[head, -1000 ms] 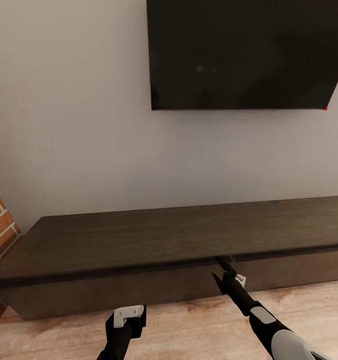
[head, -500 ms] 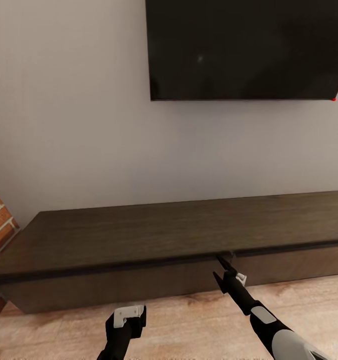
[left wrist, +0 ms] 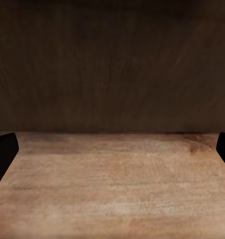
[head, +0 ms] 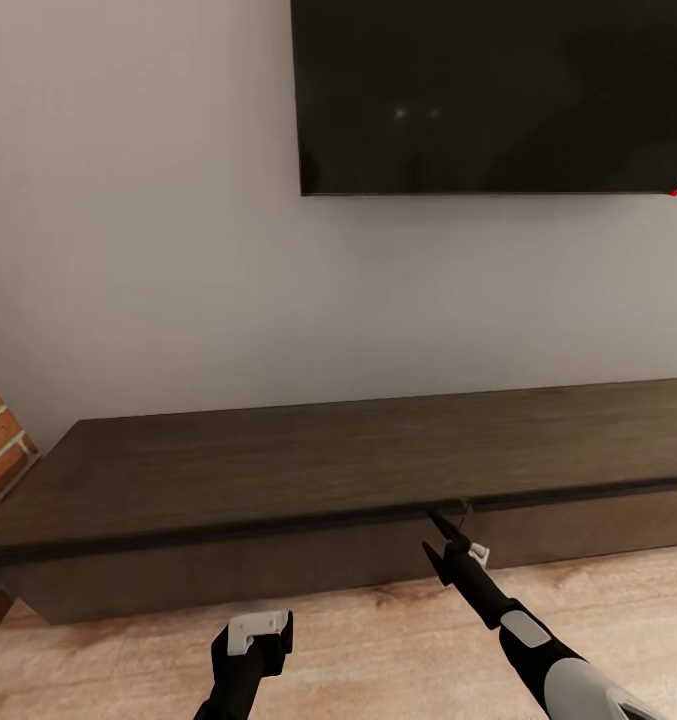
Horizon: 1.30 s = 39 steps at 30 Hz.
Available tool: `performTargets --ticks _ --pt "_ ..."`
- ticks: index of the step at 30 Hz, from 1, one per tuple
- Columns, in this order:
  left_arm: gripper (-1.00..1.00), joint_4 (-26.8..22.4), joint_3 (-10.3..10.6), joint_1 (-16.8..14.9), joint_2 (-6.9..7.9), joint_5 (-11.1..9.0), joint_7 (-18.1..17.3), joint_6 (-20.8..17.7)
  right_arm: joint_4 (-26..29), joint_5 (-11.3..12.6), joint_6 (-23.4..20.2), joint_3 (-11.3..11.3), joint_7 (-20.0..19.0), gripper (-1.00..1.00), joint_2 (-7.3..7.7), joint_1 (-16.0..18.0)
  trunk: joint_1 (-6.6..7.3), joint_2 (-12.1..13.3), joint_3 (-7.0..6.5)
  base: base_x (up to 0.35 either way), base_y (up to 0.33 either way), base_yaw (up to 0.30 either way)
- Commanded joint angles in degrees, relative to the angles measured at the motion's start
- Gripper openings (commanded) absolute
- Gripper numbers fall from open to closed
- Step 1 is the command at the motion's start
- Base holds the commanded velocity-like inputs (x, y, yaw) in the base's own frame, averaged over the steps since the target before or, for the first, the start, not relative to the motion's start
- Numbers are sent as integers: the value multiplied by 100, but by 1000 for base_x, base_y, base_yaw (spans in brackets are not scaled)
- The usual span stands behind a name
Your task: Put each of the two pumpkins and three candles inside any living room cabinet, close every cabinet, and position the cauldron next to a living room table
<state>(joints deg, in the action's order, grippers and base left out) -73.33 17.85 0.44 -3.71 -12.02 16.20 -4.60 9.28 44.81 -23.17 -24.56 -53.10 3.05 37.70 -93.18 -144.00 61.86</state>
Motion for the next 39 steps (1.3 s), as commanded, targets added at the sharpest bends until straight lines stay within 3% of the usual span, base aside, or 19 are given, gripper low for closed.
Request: performTargets --ticks 1,10,16,23,29,31,39 --pt "100 -11 8 0 1 -39 32 -24 -4 45 -47 10 -36 100 5 2 1 -2 4 0 0 0" --pt "100 -6 8 0 1 -38 32 -24 -4 37 -47 49 -305 100 84 1 1 -2 4 0 0 0" --pt "100 -6 8 0 1 -38 32 -24 2 36 -47 152 -403 100 95 3 -15 -10 137 0 0 0" --pt "100 -84 15 41 1 -37 35 -6 3 36 -47 170 -459 100 101 4 -15 -10 137 0 0 0" --pt "100 -491 10 488 17 -37 27 280 11 36 -47 178 -463 100 106 6 -15 -10 137 0 0 0" --pt "100 -707 13 669 83 -39 25 420 12 36 -47 179 -465 100 113 4 -15 -10 137 0 0 0" --pt "100 -889 17 816 187 -38 23 539 12 36 -47 179 -566 100 139 4 -25 -15 226 0 0 0"
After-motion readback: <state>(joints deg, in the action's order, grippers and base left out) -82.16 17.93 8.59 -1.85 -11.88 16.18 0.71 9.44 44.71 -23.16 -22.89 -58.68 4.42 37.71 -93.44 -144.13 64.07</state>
